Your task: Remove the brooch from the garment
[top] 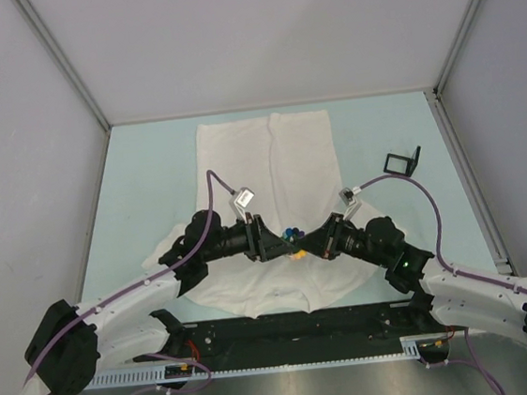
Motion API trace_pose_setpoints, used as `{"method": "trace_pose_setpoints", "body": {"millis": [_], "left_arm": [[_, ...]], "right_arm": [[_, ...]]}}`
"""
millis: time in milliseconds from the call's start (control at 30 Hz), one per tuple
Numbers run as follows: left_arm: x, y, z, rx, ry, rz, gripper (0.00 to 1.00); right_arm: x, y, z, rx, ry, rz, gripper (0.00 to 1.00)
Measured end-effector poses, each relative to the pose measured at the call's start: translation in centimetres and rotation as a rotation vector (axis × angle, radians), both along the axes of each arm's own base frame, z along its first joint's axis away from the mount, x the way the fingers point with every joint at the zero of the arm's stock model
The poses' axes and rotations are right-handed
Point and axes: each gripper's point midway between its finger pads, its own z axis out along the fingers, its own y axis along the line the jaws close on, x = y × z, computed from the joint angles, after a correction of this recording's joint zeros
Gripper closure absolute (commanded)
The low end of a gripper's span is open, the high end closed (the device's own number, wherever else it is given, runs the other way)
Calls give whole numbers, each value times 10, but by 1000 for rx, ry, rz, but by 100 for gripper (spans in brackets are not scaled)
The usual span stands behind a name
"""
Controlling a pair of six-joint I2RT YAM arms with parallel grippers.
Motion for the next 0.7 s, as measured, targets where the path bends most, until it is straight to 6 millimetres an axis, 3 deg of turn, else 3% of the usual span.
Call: {"method": "trace_pose_setpoints", "body": {"millis": [133,400,700], "left_arm": [[2,-2,-2,8,7,2,44],[3,-3,-3,11,10,3,59],[3,-3,-2,9,8,2,65]], "right_arm": [[-1,0,-3,-13,4,0,100],[-1,-1,-7,-33,3,-11,100],[-1,-3,-7,-37,3,-13,100]]}}
